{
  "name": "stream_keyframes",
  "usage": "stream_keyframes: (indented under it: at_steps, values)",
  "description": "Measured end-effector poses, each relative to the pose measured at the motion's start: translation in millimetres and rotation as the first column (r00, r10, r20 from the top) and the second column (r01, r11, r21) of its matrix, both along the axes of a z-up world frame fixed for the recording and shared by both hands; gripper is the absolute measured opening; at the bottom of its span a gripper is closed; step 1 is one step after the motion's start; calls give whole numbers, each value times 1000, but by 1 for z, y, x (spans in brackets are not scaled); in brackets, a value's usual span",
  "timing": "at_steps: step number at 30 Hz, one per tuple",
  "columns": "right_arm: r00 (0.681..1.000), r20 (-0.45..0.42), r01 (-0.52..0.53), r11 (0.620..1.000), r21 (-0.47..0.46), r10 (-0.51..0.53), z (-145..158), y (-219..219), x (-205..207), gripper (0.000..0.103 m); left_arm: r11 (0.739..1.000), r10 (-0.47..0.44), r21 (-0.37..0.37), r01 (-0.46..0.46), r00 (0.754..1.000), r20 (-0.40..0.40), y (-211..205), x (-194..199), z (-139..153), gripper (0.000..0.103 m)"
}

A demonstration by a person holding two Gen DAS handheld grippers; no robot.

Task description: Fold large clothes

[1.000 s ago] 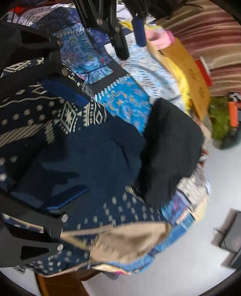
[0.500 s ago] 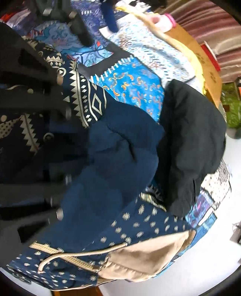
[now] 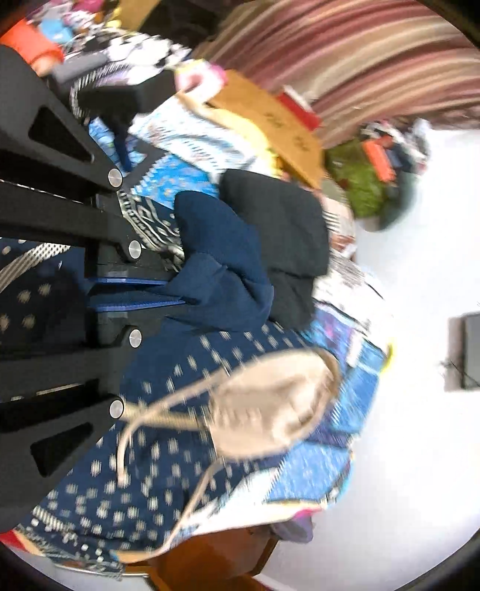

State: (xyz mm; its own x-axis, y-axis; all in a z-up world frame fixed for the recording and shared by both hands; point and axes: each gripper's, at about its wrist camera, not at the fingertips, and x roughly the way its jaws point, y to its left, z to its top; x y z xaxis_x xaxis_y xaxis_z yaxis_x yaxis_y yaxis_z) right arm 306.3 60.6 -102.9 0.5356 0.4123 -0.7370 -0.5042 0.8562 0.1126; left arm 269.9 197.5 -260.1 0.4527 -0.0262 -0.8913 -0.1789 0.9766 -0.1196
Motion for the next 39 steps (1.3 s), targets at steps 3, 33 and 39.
stream_keyframes:
  at_steps: [3, 33, 39]
  values:
    - [998, 30, 49, 998, 43, -50, 17, -26, -3, 7, 1000, 14, 2, -14, 1000, -3, 1, 0, 0, 55]
    - [999, -38, -29, 984, -178, 22, -43, -68, 5, 54, 995, -77, 67, 70, 990, 114, -46, 20, 64, 58]
    - [994, -95, -73, 953, -293, 47, -79, -40, 25, 53, 989, -146, 44, 143, 986, 79, -70, 34, 47, 58]
